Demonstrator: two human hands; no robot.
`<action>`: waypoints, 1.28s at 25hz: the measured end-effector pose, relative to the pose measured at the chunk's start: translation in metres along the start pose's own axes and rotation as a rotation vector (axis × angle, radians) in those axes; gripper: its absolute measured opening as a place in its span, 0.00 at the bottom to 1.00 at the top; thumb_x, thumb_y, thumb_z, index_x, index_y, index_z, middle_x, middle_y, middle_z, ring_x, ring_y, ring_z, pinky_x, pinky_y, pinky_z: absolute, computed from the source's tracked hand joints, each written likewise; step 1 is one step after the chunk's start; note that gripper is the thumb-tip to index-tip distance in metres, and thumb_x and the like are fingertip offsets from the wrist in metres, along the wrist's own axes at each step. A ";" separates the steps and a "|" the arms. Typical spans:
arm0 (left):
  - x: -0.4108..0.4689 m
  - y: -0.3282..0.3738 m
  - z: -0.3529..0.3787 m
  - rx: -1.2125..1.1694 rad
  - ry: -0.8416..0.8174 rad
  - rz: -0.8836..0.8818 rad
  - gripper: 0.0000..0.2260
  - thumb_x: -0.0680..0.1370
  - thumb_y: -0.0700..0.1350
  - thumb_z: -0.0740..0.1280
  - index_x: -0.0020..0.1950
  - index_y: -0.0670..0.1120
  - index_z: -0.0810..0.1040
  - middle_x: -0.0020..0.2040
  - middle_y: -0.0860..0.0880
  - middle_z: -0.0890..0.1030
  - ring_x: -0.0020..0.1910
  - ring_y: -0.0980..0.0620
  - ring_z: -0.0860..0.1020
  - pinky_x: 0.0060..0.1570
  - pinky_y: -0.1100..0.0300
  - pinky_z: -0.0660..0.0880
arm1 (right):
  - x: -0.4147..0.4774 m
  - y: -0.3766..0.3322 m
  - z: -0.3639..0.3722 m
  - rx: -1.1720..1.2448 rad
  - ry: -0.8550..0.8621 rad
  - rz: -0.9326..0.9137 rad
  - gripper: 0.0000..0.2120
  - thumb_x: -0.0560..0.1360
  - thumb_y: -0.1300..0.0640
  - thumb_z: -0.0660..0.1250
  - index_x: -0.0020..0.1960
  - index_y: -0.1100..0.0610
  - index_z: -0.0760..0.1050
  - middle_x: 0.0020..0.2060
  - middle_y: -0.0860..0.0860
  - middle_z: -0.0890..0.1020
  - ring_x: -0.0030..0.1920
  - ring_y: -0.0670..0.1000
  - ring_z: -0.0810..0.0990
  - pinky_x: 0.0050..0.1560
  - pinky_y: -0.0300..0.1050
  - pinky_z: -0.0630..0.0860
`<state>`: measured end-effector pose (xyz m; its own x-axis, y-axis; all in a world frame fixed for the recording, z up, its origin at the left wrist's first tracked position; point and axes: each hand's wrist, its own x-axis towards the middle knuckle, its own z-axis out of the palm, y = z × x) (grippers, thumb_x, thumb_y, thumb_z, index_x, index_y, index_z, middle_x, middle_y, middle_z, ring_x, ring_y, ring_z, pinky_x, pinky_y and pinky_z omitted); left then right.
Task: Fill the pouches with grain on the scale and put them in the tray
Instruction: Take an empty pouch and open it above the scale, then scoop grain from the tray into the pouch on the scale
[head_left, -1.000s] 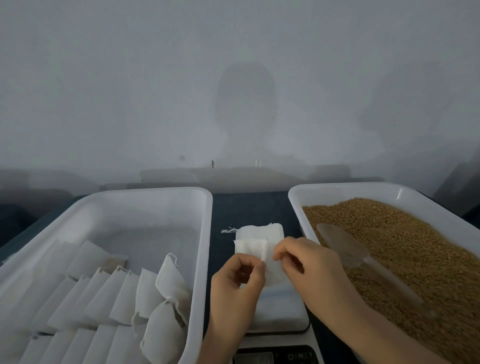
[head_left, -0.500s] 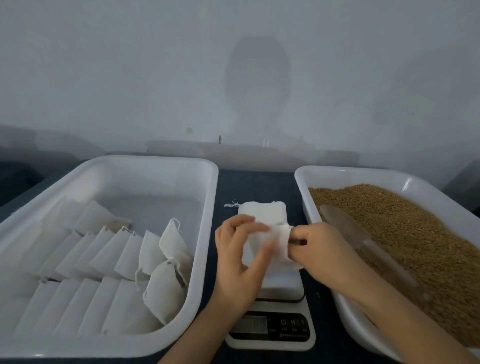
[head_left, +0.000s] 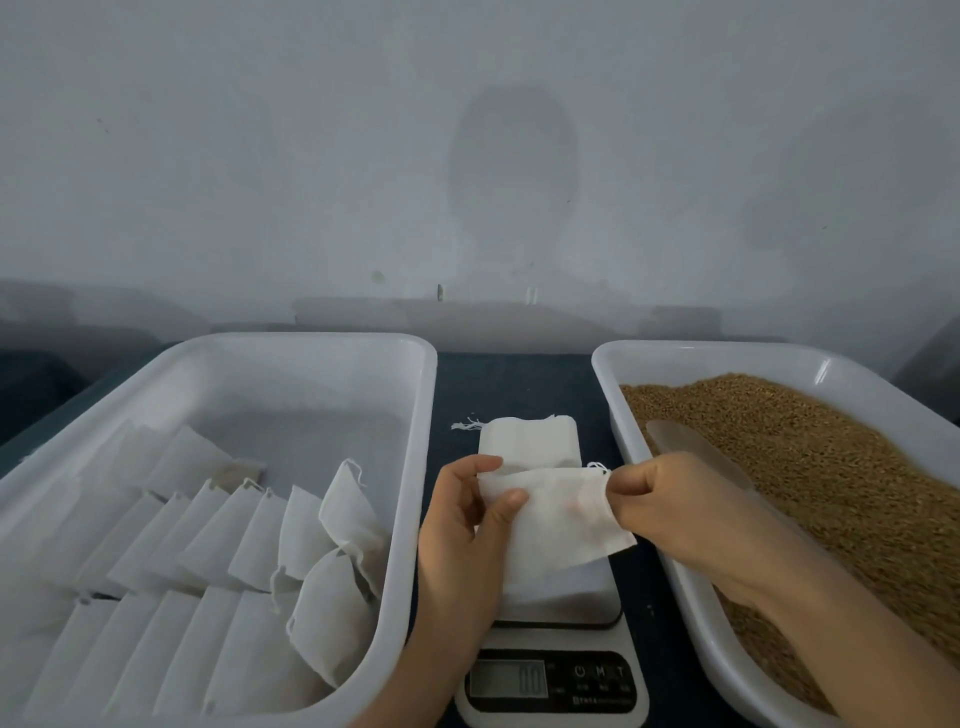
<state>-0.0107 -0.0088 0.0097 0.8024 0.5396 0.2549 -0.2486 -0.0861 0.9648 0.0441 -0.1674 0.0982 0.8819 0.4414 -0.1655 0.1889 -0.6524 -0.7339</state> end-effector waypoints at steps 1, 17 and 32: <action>-0.001 0.001 0.000 0.034 0.003 0.007 0.13 0.76 0.42 0.70 0.52 0.59 0.75 0.42 0.53 0.81 0.43 0.53 0.79 0.42 0.63 0.76 | -0.001 -0.001 0.000 0.006 -0.003 0.001 0.13 0.75 0.51 0.65 0.34 0.41 0.82 0.39 0.50 0.85 0.45 0.51 0.83 0.52 0.53 0.80; -0.006 0.003 0.003 0.500 -0.262 0.459 0.18 0.71 0.61 0.67 0.59 0.62 0.70 0.55 0.65 0.75 0.59 0.67 0.69 0.61 0.65 0.67 | -0.014 -0.013 0.001 -0.064 -0.036 -0.269 0.07 0.73 0.41 0.64 0.42 0.38 0.80 0.46 0.35 0.81 0.46 0.35 0.79 0.49 0.37 0.77; -0.004 0.007 0.000 0.334 -0.334 0.136 0.27 0.64 0.67 0.66 0.60 0.65 0.65 0.60 0.69 0.71 0.61 0.64 0.70 0.58 0.72 0.69 | 0.028 0.082 -0.069 -0.761 0.152 0.326 0.15 0.77 0.46 0.62 0.37 0.55 0.74 0.31 0.48 0.77 0.28 0.46 0.76 0.27 0.37 0.68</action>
<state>-0.0161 -0.0114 0.0148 0.9184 0.2114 0.3344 -0.2197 -0.4304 0.8755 0.1143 -0.2515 0.0789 0.9810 0.1067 -0.1619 0.1063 -0.9943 -0.0113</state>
